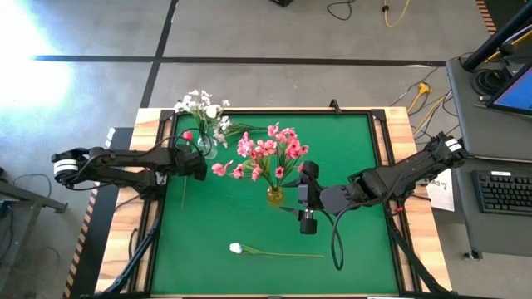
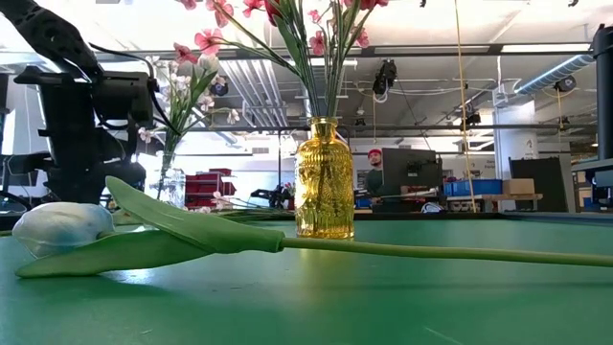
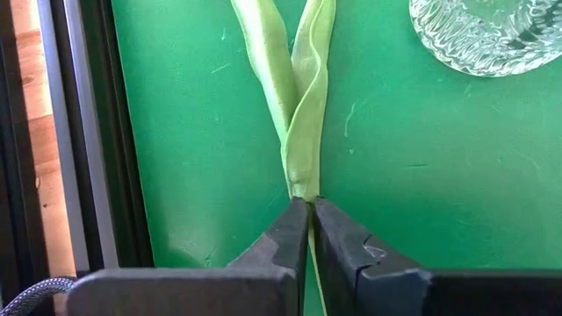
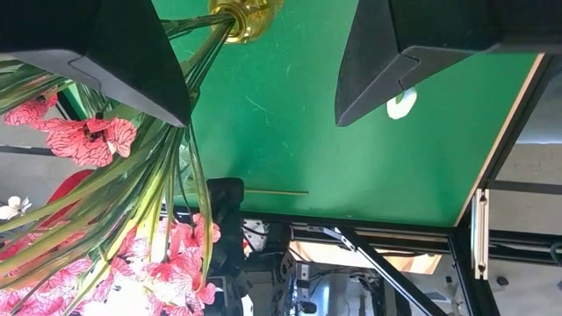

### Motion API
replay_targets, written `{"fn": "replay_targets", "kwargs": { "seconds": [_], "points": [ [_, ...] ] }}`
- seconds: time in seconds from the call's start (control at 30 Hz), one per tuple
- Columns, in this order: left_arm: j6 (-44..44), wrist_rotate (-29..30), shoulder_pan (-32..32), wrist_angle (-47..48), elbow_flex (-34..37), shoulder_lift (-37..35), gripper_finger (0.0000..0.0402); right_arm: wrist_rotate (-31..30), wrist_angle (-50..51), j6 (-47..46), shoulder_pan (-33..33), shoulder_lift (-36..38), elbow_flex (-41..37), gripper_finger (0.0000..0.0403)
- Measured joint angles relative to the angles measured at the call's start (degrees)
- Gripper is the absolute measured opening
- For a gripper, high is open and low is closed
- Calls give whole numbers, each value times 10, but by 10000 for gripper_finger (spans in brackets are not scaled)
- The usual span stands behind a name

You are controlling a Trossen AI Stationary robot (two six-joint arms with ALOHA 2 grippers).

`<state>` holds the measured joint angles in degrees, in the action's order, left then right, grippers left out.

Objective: Sort flowers into vase by color
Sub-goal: Put the red tulip into the yellow vase

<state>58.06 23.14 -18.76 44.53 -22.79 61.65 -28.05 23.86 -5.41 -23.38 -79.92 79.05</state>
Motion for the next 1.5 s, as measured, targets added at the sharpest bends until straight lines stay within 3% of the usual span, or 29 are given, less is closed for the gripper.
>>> {"fn": "replay_targets", "kwargs": {
  "seconds": [0.23,0.5,1.0,1.3,1.5],
  "points": [
    [-1,-1,0,2,0,0,0,0,0,0,0,0,0,276],
    [-11,-44,0,24,0,-9,0,0,0,0,0,0,0,276],
    [-42,-94,0,178,-72,-30,0,0,3,-4,-2,0,0,276],
    [-38,-98,0,174,-73,-47,2,1,25,-21,-4,0,0,276],
    [-31,-92,0,155,-63,-46,28,1,25,-20,-4,0,0,276]
  ]
}}
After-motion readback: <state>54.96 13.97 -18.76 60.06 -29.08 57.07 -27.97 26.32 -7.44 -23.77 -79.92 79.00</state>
